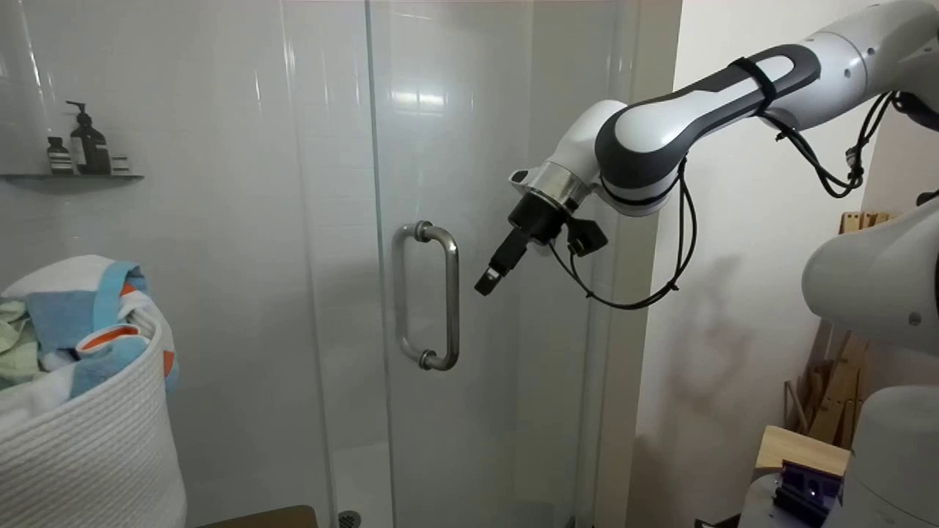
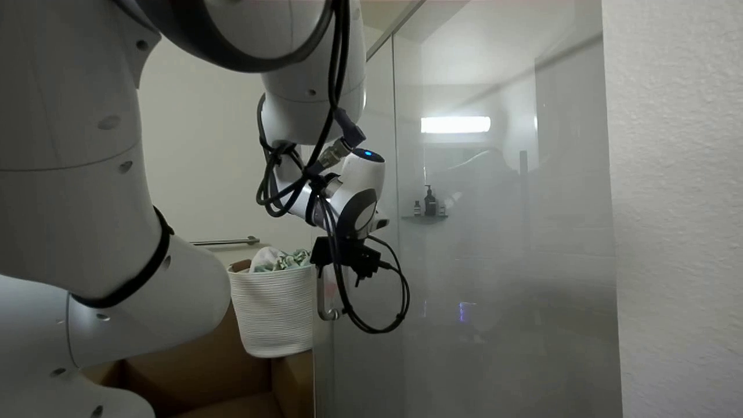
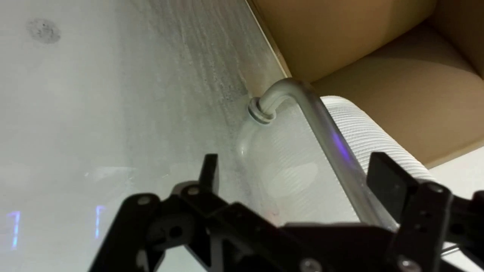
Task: Open the door
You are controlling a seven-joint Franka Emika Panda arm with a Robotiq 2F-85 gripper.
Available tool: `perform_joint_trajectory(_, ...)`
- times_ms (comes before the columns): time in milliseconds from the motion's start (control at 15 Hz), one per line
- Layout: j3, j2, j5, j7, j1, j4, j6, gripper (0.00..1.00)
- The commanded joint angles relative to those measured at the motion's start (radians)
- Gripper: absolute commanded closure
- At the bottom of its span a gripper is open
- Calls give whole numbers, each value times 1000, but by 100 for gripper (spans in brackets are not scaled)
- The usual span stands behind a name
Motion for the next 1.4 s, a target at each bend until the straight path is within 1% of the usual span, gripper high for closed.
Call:
perform_joint_trajectory(0,121,-44,-17,168,-57,4,-117,0)
perform_joint_trajectory(133,159,-84,-3,274,-38,35,-207,0)
perform_joint_trajectory(400,243,-155,-13,477,-9,106,-364,0)
perform_joint_trajectory(733,325,-256,-31,718,74,244,-589,0)
perform_joint_trajectory(933,357,-289,-72,858,125,328,-748,0)
perform_joint_trajectory(1133,389,-297,-145,1007,178,416,-921,0)
perform_joint_trajectory(1267,393,-288,-191,1089,224,466,-1037,0)
perform_joint_trajectory(1333,384,-284,-199,1110,252,491,-1085,0)
